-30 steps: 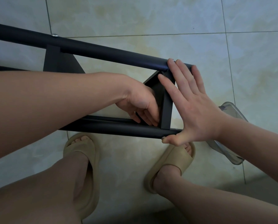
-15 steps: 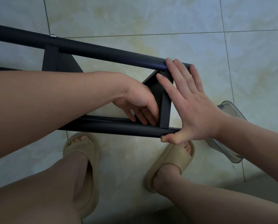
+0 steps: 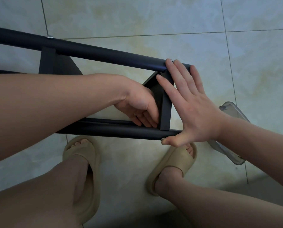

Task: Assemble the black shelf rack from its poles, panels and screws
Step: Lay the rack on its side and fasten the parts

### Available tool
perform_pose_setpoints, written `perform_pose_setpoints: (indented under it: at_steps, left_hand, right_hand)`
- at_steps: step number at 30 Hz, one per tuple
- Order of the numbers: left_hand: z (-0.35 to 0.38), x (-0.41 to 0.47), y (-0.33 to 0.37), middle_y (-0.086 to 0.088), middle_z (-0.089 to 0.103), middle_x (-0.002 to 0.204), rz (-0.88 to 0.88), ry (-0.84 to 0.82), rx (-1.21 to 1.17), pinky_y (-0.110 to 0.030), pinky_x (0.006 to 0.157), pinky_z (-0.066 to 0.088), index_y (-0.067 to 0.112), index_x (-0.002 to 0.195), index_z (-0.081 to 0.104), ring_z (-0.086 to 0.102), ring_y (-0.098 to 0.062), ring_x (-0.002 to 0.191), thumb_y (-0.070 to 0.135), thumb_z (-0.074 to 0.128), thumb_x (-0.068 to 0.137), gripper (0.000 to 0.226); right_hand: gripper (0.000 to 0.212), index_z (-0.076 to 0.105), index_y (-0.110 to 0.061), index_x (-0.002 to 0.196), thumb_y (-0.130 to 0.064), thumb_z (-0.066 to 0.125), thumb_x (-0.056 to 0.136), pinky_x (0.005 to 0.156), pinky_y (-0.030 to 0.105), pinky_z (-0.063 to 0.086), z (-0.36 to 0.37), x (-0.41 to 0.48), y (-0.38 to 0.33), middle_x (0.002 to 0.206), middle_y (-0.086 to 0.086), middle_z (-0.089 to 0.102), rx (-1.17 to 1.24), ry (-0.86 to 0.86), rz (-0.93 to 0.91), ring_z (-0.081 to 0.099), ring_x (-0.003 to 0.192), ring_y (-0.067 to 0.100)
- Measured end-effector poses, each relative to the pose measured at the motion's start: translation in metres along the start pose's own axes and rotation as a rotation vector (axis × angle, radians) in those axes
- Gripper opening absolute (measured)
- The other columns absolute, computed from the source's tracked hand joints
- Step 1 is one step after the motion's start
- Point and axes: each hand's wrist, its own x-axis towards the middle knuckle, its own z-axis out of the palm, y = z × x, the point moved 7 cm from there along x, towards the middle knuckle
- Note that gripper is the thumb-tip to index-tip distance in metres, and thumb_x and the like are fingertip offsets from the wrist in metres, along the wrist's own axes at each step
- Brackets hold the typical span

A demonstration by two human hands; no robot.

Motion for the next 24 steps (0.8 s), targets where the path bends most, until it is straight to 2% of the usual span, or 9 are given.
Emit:
perform_pose_setpoints:
  at_steps: [9, 14, 20, 24]
  left_hand:
    - [-0.0004, 0.0004, -0.0002, -0.005, 0.073, 0.107, 0.030, -0.004, -0.016, -0.035, 0.098, 0.046, 0.010, 0.113, 0.069, 0.067, -0.017, 0.098, 0.006, 0.064, 0.092, 0.023]
    - [-0.0039, -0.0034, 0.0027, 0.002, 0.076, 0.097, 0.037, 0.010, 0.039, -0.035, 0.101, 0.047, 0.016, 0.103, 0.072, 0.069, -0.012, 0.095, 0.008, 0.067, 0.090, 0.016]
    - [-0.0024, -0.0050, -0.0004, 0.003, 0.077, 0.095, -0.042, -0.005, 0.101, -0.038, 0.102, 0.046, 0.021, 0.101, 0.075, 0.070, -0.015, 0.097, 0.023, 0.065, 0.092, 0.014]
    - [-0.0036, -0.0023, 0.0004, 0.004, 0.077, 0.091, -0.031, 0.031, 0.077, -0.037, 0.103, 0.048, 0.018, 0.104, 0.074, 0.069, -0.014, 0.094, 0.018, 0.066, 0.092, 0.015]
  right_hand:
    - [0.136, 0.019, 0.000, 0.159, -0.089, 0.054, 0.063, 0.123, 0.060, -0.003, -0.0004, 0.0002, 0.0000, 0.166, 0.029, 0.004, 0.003, -0.006, 0.001, -0.002, 0.156, 0.042]
    - [0.136, 0.019, 0.000, 0.159, -0.089, 0.055, 0.063, 0.123, 0.060, -0.002, -0.0006, 0.0004, -0.0002, 0.166, 0.029, 0.003, 0.002, -0.008, 0.001, -0.002, 0.156, 0.042]
    - [0.137, 0.019, 0.001, 0.159, -0.090, 0.055, 0.063, 0.123, 0.062, -0.001, -0.0006, 0.0000, 0.0003, 0.165, 0.030, 0.004, -0.004, -0.016, 0.006, -0.002, 0.155, 0.042]
    - [0.136, 0.019, 0.000, 0.159, -0.090, 0.055, 0.063, 0.123, 0.060, -0.003, 0.0000, 0.0001, 0.0001, 0.166, 0.029, 0.003, -0.006, -0.020, 0.009, -0.003, 0.155, 0.042]
